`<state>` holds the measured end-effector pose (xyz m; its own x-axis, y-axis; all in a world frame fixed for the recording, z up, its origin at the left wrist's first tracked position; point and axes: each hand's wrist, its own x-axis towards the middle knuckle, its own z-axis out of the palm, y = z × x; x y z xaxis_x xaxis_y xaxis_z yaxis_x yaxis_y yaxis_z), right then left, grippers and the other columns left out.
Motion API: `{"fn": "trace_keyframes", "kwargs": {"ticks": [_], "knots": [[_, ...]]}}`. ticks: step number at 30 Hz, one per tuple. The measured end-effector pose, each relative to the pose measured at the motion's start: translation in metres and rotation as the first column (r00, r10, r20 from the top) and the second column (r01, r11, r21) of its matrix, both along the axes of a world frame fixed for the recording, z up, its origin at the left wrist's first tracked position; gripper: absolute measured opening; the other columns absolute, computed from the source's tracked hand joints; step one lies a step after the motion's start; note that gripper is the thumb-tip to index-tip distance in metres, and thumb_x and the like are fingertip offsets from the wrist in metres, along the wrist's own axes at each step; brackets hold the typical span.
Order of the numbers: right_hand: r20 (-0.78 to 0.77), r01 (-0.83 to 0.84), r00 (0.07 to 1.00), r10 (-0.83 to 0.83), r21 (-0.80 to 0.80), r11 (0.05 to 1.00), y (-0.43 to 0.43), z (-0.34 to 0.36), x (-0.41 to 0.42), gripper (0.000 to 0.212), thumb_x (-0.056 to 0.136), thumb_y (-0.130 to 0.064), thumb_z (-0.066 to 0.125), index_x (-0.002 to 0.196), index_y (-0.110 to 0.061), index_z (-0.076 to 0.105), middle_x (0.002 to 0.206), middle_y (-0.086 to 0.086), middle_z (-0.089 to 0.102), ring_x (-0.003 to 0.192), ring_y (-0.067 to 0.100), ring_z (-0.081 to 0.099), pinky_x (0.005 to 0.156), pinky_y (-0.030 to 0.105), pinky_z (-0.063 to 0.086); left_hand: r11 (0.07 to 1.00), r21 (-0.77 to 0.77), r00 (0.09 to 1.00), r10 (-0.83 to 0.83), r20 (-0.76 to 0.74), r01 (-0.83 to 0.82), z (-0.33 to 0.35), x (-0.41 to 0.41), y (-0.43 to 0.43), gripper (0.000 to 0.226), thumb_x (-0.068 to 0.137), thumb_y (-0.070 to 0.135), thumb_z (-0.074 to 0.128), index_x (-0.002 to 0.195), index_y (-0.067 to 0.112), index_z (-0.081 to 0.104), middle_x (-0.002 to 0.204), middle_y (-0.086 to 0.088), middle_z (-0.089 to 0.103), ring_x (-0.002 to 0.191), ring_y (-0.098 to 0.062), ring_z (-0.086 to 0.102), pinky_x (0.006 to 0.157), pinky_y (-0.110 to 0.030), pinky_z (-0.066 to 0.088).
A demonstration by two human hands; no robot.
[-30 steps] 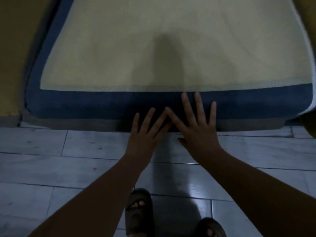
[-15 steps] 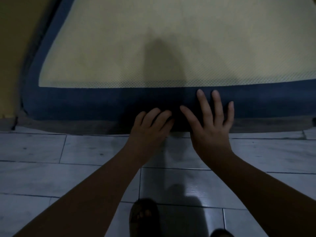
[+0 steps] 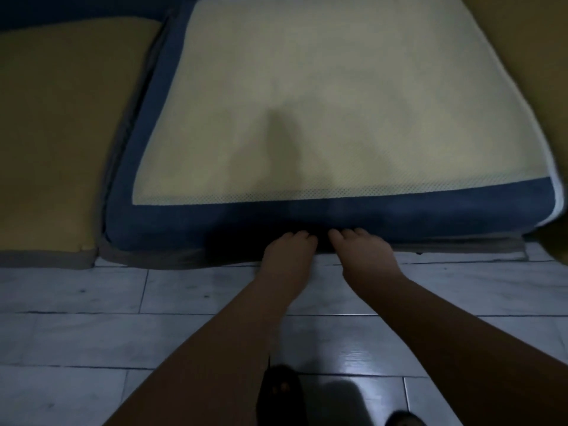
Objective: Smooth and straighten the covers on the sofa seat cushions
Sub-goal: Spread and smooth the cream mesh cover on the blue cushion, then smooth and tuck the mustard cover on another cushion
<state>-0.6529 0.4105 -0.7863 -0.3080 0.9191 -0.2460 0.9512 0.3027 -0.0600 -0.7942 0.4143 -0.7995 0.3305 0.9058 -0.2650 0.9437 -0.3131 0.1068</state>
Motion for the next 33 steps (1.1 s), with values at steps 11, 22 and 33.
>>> {"fn": "trace_keyframes", "kwargs": {"ticks": [11,22,33], "knots": [[-0.081,-0.106,0.992,0.101,-0.061,0.992,-0.007,0.093,0.01,0.04,0.089,-0.006,0.043,0.129,-0.013,0.044,0.126,0.007,0.051,0.117,0.022,0.044,0.089,0.029,0.038,1.0,0.01,0.981,-0.03,0.19,0.028,0.094,-0.008,-0.012,0.017,0.1,0.017,0.042,0.112,0.009,0.052,0.113,-0.008,0.056,0.103,-0.021,0.052,0.072,-0.023,0.028],[-0.089,-0.284,0.958,0.272,-0.168,0.944,-0.055,0.239,0.021,0.035,0.092,-0.007,0.044,0.126,-0.013,0.047,0.124,0.009,0.053,0.111,0.024,0.05,0.082,0.03,0.041,0.971,-0.152,0.968,-0.154,0.2,0.185,0.238,-0.016,-0.063,0.017,0.101,0.018,0.039,0.103,0.007,0.051,0.107,-0.012,0.054,0.096,-0.026,0.053,0.076,-0.033,0.037],[-0.093,-0.276,0.957,0.274,-0.01,0.961,0.019,0.455,0.009,0.014,0.096,-0.017,0.04,0.106,-0.02,0.049,0.115,0.012,0.059,0.098,0.03,0.056,0.085,0.038,0.045,0.991,-0.084,0.986,-0.092,0.14,0.104,0.464,-0.024,0.016,0.024,0.101,0.017,0.04,0.078,0.024,0.036,0.091,0.001,0.046,0.089,-0.019,0.046,0.076,-0.03,0.03]]}}
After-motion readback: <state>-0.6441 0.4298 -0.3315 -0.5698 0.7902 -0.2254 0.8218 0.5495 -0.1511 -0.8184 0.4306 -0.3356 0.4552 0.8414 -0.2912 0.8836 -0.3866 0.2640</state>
